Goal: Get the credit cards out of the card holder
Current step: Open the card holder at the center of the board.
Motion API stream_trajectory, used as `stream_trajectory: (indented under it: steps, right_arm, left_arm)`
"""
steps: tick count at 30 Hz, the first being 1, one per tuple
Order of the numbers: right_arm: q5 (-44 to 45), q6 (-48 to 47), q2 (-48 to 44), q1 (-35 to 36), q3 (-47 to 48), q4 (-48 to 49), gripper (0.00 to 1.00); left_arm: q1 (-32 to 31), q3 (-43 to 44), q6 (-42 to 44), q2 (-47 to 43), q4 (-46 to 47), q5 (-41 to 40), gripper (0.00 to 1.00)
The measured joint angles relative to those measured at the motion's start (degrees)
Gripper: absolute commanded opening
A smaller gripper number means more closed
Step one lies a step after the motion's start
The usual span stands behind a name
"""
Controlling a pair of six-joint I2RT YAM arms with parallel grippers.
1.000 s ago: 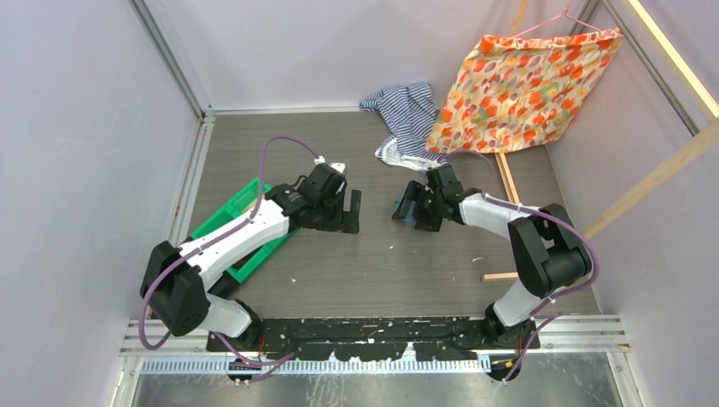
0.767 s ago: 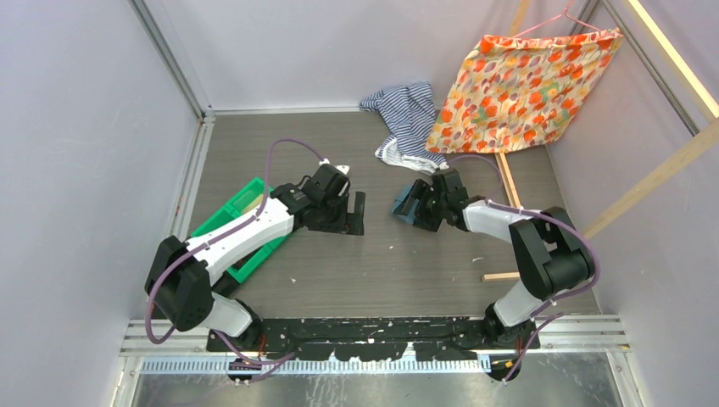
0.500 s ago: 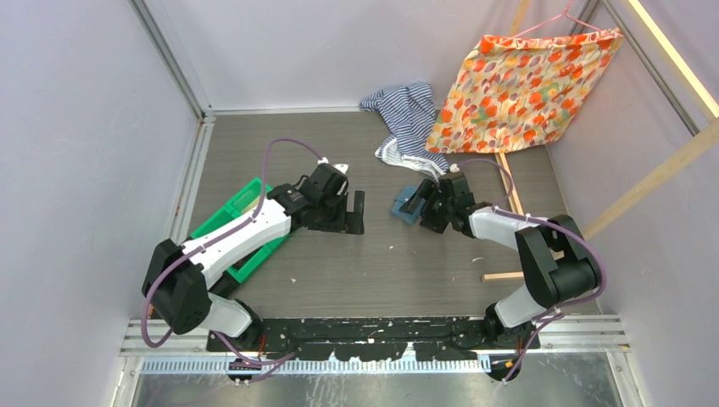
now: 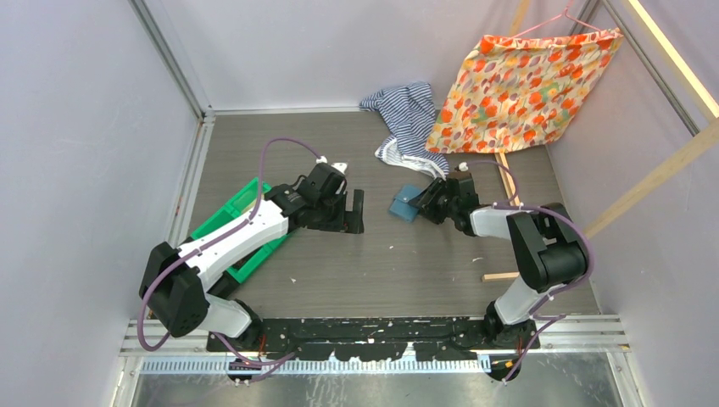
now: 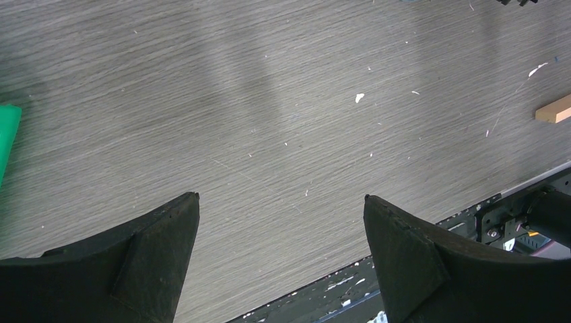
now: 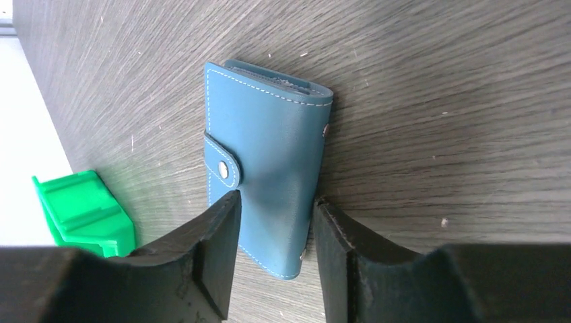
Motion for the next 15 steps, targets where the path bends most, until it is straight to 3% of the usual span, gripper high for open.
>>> stream_trajectory:
  steps: [4, 6, 7, 12, 15]
  right_arm:
    - [-0.07, 0.22, 1.11, 0.00, -0.15, 1.09, 0.24]
    - [-0.66, 0.50, 2.19, -0.02, -0.15, 2.23, 0.05]
    - [-1.01, 0.59, 2.43, -0.04, -0.13, 2.80, 0.01]
    - [-3.08, 0.48, 2.34, -0.22, 0.00, 4.35, 0.01]
    - [-3.91, 0.04, 0.94, -0.22, -0.02, 3.10, 0.01]
  left_arm:
    - [0.00, 0.00, -0.07, 0.00, 0.02, 0.00, 0.92]
    - [0.00, 0.00, -0.20, 0.00, 0.00, 0.00, 0.93]
    - [0.00, 0.00, -0.22, 0.00, -0.02, 0.00, 0.93]
    - [0.00, 1.11, -0.20, 0.00, -0.52, 0.00, 0.91]
    - [0.00, 2.73, -0.20, -0.02, -0.46, 0.00, 0.86]
